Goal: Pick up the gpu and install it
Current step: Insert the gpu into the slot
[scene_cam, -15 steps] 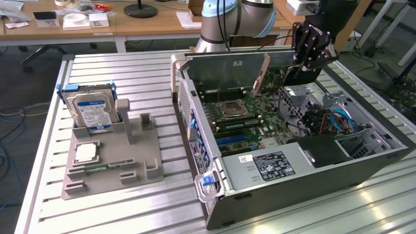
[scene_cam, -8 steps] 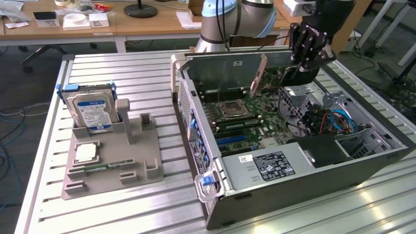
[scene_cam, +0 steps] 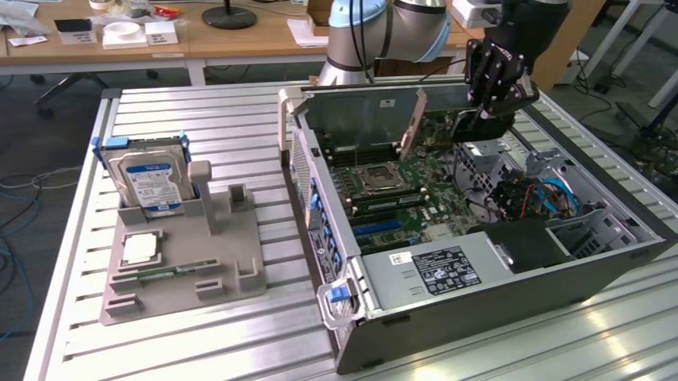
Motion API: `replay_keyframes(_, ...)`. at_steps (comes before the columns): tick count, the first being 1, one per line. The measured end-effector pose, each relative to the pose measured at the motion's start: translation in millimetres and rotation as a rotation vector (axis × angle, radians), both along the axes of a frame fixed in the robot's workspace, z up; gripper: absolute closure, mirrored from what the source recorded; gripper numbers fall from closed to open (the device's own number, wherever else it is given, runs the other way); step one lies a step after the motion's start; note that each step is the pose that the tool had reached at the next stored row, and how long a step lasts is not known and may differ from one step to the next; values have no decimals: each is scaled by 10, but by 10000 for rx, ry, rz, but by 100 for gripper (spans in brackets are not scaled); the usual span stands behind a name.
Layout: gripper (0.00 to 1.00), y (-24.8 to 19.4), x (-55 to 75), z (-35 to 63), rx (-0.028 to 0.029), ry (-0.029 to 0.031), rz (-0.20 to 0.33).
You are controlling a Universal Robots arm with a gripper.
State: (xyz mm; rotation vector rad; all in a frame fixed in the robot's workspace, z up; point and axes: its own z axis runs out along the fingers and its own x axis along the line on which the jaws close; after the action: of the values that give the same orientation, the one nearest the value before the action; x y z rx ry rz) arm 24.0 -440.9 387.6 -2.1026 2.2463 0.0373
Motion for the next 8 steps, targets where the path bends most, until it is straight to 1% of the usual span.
replay_keyframes(8, 73, -5, -2, -5, 2, 0, -151)
